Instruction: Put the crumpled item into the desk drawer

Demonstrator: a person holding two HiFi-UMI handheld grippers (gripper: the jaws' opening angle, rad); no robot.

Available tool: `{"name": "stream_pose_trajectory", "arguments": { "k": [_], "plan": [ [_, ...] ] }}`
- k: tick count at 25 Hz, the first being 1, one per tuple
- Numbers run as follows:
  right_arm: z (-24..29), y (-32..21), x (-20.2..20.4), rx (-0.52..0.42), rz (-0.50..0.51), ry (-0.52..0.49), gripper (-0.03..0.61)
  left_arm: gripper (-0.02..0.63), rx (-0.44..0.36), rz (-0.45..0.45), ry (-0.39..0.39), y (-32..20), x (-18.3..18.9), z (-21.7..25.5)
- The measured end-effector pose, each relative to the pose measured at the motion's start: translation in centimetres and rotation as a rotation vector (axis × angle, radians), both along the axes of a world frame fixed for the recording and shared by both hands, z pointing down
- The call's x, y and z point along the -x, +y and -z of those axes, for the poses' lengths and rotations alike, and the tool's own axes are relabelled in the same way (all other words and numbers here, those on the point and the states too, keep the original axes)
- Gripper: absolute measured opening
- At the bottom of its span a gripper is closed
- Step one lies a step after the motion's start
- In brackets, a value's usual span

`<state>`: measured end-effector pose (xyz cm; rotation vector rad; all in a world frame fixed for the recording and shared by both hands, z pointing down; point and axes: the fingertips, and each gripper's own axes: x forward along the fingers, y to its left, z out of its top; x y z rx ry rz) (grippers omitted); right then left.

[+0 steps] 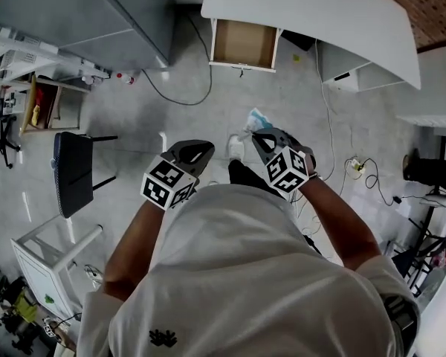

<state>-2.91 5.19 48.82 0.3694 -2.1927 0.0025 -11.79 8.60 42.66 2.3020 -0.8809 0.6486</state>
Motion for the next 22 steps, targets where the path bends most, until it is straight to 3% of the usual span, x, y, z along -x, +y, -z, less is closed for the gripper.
{"name": "stream_pose_trajectory", "arguments": {
  "k": [4, 13, 22],
  "plan": [
    [-1.5, -6.9, -1.6, -0.004, 0.017, 0.006, 0.029, 0.031, 0.010, 0.014, 0.004, -5.6, -1.8, -0.4],
    [-6.0, -18.3, -2.2, -0.029, 0.023, 0.075, 0.029, 0.031, 0.040, 0.001, 0.010, -13.4, -1.9, -1.3],
    [-13.9, -30.0, 0.7, -0.029, -0.050, 0.184, 0.029, 0.031, 0.078, -0.107, 0.033, -22.1, 0.8, -3.6]
  ]
}}
